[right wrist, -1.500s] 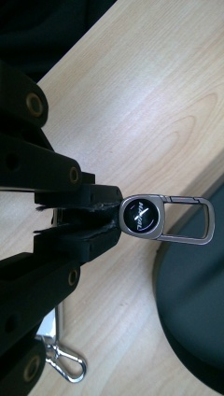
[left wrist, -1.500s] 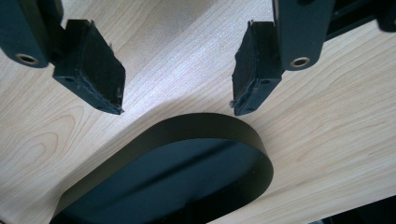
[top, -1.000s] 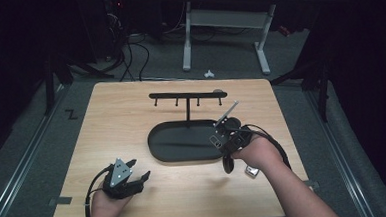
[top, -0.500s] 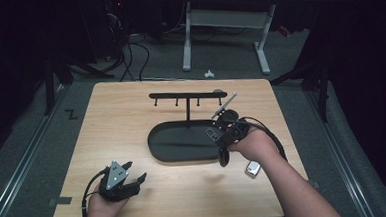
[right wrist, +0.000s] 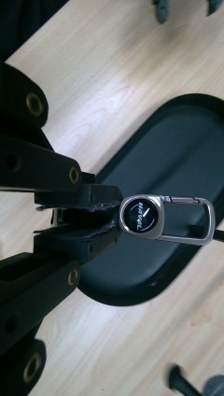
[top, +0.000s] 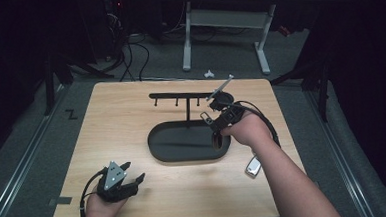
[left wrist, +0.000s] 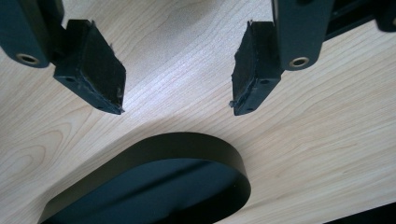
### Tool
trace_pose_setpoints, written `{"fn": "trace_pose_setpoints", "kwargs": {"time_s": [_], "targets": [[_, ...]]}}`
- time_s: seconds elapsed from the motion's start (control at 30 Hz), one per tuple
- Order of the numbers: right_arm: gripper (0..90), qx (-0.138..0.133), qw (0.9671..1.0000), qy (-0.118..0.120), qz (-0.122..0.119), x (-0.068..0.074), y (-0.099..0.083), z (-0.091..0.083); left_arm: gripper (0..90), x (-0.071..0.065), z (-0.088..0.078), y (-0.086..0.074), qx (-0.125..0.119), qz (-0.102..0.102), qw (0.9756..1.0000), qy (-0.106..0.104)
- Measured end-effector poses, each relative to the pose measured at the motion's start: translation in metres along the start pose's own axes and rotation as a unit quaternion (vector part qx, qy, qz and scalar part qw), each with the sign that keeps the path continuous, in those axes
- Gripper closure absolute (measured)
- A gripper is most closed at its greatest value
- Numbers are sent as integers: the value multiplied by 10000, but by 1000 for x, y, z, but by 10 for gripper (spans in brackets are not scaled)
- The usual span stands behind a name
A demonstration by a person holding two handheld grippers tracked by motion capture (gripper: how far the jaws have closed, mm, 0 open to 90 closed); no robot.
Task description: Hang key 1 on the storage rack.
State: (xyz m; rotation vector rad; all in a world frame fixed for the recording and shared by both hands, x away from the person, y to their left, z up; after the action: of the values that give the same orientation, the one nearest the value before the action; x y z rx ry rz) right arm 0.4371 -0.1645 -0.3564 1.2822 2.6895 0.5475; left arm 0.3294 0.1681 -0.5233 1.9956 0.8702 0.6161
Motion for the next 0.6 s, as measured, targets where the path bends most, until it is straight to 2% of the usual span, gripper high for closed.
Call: {"fn": "trace_pose_setpoints", "kwargs": {"time_s": [0.33, 0.43, 0.5, 0.53, 0.6], "targets": [[806, -207, 9997, -69, 61, -2, 27, 3, 356, 0, 1, -2, 32, -10, 10000, -44], [806, -236, 9996, -67, 156, -3, 31, 4, 356, 0, 1, -2, 38, -16, 10000, -53], [806, -211, 9994, -146, 225, -5, 35, 6, 356, 0, 1, -2, 38, -13, 10000, -56], [805, -210, 9995, -199, 159, -7, 36, 7, 355, 0, 1, -2, 34, -6, 10000, -57], [805, -216, 9993, -212, 201, -9, 37, 8, 356, 0, 2, -2, 48, 2, 10000, -73]]}}
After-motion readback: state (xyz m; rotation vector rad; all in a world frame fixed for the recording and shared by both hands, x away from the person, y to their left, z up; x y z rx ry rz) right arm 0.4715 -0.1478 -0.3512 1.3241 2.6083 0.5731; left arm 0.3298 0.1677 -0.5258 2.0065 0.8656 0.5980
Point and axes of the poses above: each handheld gripper's, and its own axes: z roughly forward along the jaws, y roughly out of its top, x roughly to its left, the point moved 2 cm from there along z, roughly forward along the jaws, and after that the axes turned 2 degrees about y, right-handed, at the moved point
